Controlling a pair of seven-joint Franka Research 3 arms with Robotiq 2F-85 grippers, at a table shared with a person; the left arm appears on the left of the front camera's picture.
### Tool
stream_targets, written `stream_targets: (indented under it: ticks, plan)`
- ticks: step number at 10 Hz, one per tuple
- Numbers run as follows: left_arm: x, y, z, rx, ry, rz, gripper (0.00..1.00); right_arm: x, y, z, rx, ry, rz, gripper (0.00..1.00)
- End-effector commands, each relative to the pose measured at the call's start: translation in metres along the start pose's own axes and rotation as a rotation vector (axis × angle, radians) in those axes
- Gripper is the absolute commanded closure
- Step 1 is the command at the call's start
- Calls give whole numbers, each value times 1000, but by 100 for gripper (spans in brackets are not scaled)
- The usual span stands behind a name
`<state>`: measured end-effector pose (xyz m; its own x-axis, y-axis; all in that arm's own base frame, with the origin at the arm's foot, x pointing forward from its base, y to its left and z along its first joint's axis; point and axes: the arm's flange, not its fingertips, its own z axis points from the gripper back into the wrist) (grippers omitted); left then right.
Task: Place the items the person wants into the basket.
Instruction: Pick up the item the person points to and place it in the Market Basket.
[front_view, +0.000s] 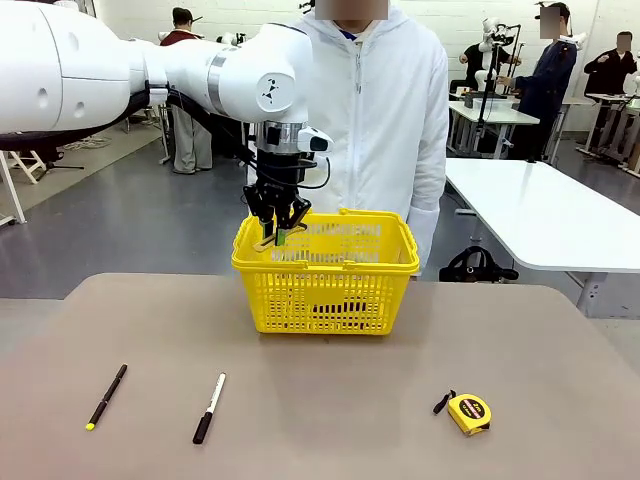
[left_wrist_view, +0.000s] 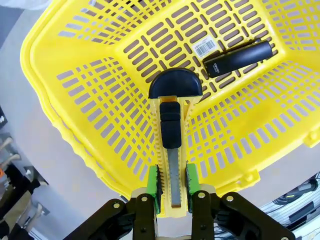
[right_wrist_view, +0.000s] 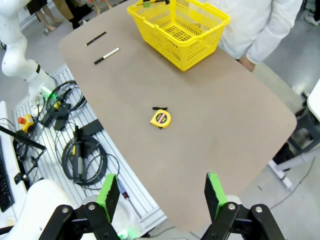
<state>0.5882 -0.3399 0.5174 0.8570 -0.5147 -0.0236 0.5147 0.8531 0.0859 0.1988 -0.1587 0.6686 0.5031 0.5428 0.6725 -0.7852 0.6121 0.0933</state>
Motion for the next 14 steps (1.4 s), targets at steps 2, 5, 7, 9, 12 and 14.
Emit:
stream_targets:
  ticks: [2,5,7,9,12,14]
  plan:
    - [18,5,-13,-42,-26,-214,74,1,0,0,23,-19,15,11]
    - [38,8,-38,-63,8,-294,74,1,0,0,23,-19,15,11]
    - [45,8,-48,-85,31,-302,74,1,0,0,23,-19,15,11]
    - [45,8,-49,-100,27,-301,25,1,0,0,23,-19,15,11]
    - [48,4,-47,-105,22,-303,0,1,0,0,23,-19,15,11]
    - [48,4,-46,-104,22,-310,0,1,0,0,23,-19,15,11]
